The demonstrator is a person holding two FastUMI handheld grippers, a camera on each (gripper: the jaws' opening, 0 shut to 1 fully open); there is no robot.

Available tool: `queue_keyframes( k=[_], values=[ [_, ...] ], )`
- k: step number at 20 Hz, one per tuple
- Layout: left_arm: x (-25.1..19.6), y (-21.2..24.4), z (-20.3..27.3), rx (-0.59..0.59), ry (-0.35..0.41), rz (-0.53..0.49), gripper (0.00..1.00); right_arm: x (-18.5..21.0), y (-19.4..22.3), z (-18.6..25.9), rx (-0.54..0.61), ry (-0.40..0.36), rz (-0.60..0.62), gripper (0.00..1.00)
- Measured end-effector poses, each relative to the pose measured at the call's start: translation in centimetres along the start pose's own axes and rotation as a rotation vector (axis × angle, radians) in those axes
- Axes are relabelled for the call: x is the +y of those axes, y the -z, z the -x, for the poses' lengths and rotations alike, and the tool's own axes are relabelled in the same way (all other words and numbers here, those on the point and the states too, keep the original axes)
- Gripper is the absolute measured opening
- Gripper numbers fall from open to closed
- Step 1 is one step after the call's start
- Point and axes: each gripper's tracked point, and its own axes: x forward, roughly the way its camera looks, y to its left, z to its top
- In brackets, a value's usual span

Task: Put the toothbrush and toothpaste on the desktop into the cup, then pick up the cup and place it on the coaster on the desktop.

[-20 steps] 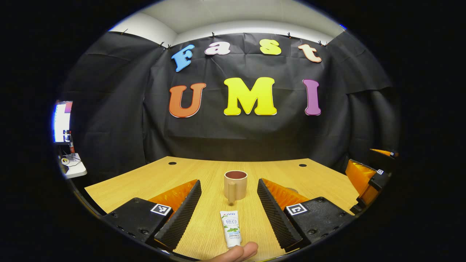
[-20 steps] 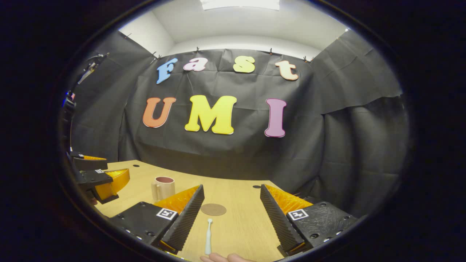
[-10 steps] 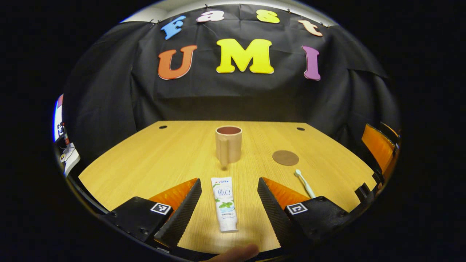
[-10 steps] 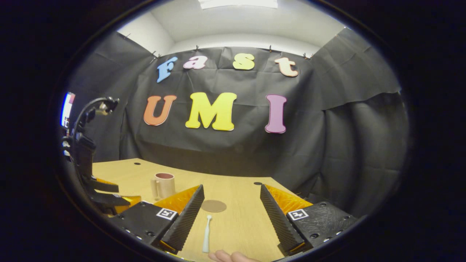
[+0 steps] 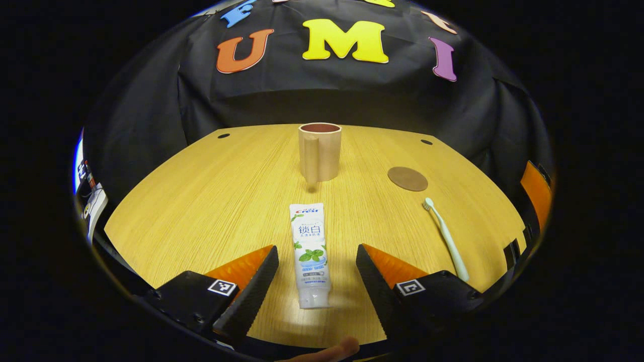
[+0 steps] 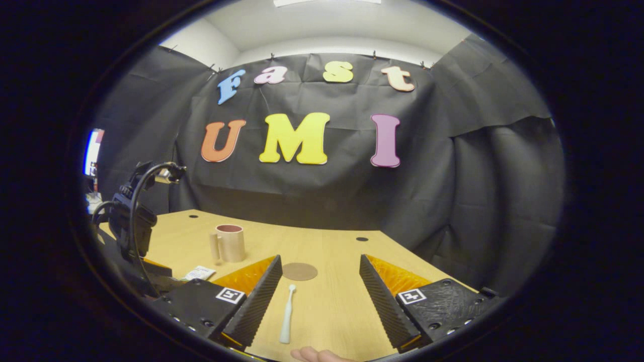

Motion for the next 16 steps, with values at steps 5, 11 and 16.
queue_keyframes(
  k=[5, 11, 16],
  values=[
    [-0.1, 0.4, -1.0, 0.058, -0.001, -0.038, 0.93, 0.2, 1.5, -0.4, 0.050, -0.014, -0.004, 0.96],
    [0.1, 1.1, -1.7, 0.119, -0.016, -0.011, 0.85, -0.6, 1.6, -0.6, 0.061, 0.000, -0.017, 0.96],
    [-0.4, 1.4, -1.7, 0.132, 0.027, -0.054, 0.76, -1.3, 2.0, -1.5, 0.077, 0.012, -0.031, 0.96]
  ],
)
